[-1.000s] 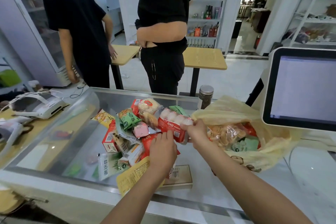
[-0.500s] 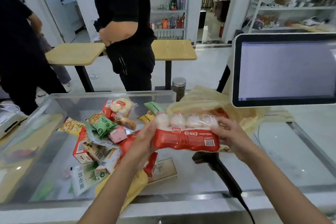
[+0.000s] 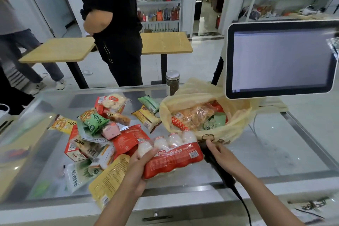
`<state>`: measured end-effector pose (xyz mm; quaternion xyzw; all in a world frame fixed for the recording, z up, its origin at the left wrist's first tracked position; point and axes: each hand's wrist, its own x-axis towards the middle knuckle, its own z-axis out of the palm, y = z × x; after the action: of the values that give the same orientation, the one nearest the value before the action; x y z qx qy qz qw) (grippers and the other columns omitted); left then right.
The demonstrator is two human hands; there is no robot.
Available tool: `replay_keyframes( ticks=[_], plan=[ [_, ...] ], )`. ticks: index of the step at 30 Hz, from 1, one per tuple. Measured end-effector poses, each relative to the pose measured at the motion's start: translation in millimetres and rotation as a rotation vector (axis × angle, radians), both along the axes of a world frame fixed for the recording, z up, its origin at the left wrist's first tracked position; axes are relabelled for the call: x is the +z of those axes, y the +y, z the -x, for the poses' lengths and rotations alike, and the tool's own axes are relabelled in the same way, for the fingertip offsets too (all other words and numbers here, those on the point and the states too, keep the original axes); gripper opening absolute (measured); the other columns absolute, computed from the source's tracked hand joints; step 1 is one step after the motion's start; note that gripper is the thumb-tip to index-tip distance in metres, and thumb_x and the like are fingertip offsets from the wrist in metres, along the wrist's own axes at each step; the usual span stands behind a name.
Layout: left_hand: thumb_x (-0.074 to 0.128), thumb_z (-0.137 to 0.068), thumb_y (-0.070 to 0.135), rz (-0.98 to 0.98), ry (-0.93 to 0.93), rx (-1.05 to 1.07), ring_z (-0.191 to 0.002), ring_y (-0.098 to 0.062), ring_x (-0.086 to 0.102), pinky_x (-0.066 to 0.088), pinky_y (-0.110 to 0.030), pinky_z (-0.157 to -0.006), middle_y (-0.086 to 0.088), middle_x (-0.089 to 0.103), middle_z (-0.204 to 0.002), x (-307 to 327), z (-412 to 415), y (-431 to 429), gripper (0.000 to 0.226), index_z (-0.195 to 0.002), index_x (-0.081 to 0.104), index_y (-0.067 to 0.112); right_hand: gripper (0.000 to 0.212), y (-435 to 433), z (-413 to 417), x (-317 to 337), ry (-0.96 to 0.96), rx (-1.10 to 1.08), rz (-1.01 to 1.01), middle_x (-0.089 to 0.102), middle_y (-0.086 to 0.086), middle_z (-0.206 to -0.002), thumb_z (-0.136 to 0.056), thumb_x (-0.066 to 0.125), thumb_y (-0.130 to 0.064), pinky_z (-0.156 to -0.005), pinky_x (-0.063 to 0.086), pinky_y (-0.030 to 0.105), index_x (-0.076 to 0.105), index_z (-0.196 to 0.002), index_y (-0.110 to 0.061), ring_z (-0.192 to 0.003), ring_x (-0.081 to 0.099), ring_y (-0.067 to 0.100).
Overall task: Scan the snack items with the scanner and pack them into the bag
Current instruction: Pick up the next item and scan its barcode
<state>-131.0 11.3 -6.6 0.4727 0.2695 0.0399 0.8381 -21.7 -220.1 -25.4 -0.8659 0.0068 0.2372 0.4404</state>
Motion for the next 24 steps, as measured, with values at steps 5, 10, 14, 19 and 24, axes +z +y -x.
replay_keyframes(
  ticks=[5,10,14,19,24],
  plan=[
    [0.072,-0.068,0.014,-0.041,0.003,0.021,-0.093,-0.031,0.069,0.057,-0.044,-0.076,-0.012,0.071,-0.105,-13.1,8.6,-7.0,0.048,-0.115,0.062,0.016,0.078,0.5,2.3,10.8,0.37,-0.013,-0.204,0.055,0.006,-0.058,-0.083,0.033,-0.075,-0.044,0.039,0.025,0.058,-0.1,-0.003,-0.045,0.048,0.016],
    [0.076,-0.068,0.02,-0.045,0.084,0.086,-0.095,-0.029,0.068,0.056,-0.039,-0.072,-0.009,0.069,-0.11,-29.4,5.0,-30.0,0.059,-0.124,0.055,0.021,0.074,-18.4,-3.3,31.3,0.301,-0.113,-0.142,0.047,0.0,-0.05,-0.088,0.029,-0.071,-0.04,0.031,0.023,0.06,-0.096,-0.004,-0.041,0.039,0.012],
    [0.065,-0.086,0.035,-0.57,0.234,0.058,-0.106,-0.021,0.057,0.05,-0.033,-0.08,-0.004,0.054,-0.124,-32.6,-6.9,-48.6,0.051,-0.128,0.038,0.026,0.08,-38.4,-1.9,54.0,0.4,-0.122,-0.201,0.044,0.002,-0.051,-0.087,0.029,-0.072,-0.039,0.03,0.023,0.06,-0.103,0.0,-0.04,0.036,0.013],
    [0.05,-0.088,0.054,-1.241,0.222,-0.187,-0.146,-0.018,-0.003,0.012,-0.039,-0.118,0.002,-0.008,-0.159,-45.0,-7.2,-61.3,0.086,-0.149,-0.006,0.029,0.087,-48.3,1.6,81.0,0.45,-0.099,-0.209,0.042,0.003,-0.054,-0.081,0.033,-0.077,-0.036,0.029,0.022,0.06,-0.106,0.001,-0.04,0.035,0.013],
    [0.01,-0.083,0.078,-1.736,0.192,-0.442,-0.123,-0.031,0.053,0.036,-0.05,-0.101,-0.007,0.053,-0.137,-44.1,-12.1,-66.5,0.075,-0.135,0.039,0.033,0.09,-50.3,0.1,107.0,0.439,-0.08,-0.171,0.041,0.003,-0.053,-0.08,0.031,-0.078,-0.035,0.03,0.021,0.058,-0.111,0.002,-0.039,0.035,0.013]
  ],
)
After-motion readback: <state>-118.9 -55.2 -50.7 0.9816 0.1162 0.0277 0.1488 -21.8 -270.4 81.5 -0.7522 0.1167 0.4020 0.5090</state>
